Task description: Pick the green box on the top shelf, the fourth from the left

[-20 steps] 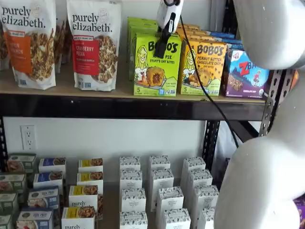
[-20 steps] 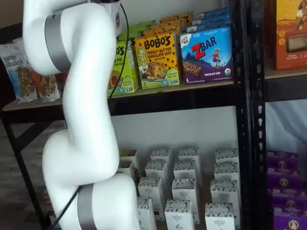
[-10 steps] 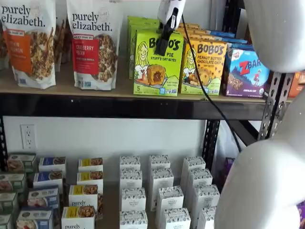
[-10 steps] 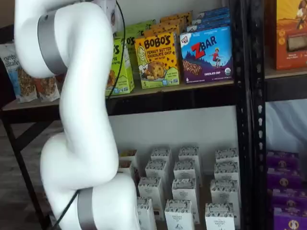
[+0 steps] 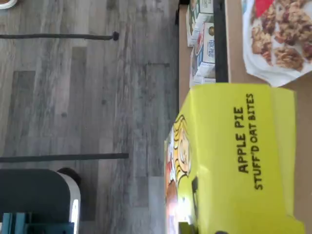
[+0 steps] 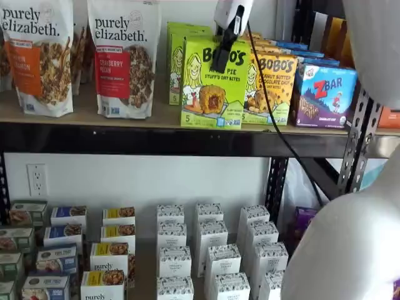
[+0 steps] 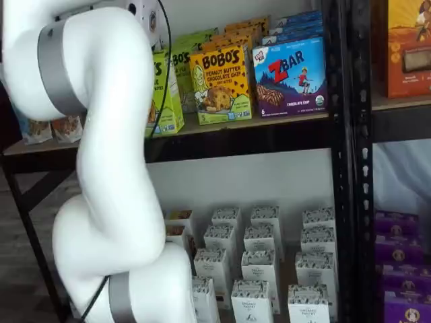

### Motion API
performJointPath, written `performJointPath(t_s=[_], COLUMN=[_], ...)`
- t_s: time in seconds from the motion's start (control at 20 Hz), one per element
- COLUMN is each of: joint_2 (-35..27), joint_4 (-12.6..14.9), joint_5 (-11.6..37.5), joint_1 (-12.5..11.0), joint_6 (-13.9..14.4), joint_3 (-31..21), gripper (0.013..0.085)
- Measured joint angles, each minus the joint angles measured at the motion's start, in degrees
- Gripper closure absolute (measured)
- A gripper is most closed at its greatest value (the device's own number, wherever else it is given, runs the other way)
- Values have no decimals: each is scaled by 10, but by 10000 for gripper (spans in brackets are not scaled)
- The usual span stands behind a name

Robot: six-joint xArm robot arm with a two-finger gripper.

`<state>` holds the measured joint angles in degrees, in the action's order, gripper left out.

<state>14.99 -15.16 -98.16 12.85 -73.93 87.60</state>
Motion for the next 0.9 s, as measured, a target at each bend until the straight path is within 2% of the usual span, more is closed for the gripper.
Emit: performJointPath(t_s=[0.4,0.9], joint_2=[69,156], joint_4=[-2,18], joint_5=[-11,1], joint_1=[-8,-21], joint_6=[-4,-24], joint_3=[-60,-161], gripper=[690,690])
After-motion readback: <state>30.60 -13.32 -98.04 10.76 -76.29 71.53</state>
